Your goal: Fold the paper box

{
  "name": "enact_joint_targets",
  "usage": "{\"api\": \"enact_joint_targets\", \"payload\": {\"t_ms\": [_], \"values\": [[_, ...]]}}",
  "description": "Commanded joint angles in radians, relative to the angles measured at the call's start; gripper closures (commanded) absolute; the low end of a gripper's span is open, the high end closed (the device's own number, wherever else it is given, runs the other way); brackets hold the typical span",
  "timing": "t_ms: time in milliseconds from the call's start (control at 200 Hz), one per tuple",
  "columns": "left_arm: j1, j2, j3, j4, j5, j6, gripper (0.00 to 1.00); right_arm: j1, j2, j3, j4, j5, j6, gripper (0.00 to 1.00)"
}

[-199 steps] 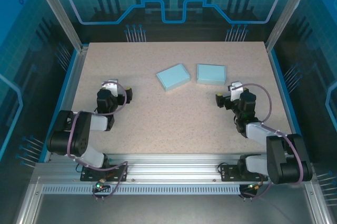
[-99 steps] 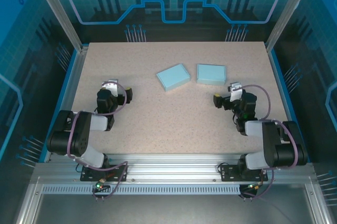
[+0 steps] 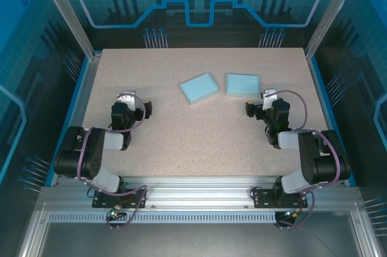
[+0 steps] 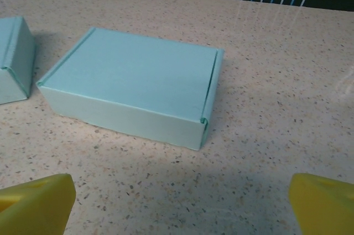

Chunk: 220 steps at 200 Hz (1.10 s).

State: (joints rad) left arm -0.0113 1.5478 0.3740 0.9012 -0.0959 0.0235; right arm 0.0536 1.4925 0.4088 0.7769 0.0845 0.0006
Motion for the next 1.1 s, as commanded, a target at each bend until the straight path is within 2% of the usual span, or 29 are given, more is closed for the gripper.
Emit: {"api": "enact_joint_targets", "payload": {"t_ms": [0, 1096], "values": [[0.007, 0.0, 0.012, 0.006, 0.019, -0.023, 0.01, 0.012, 0.009, 0.012, -0.005, 0.044, 0.014, 0.0], [0.005, 0.001, 0.013, 0.003, 0.02, -0.023, 0.01, 0.012, 0.009, 0.012, -0.005, 0.042, 0.014, 0.0]]}}
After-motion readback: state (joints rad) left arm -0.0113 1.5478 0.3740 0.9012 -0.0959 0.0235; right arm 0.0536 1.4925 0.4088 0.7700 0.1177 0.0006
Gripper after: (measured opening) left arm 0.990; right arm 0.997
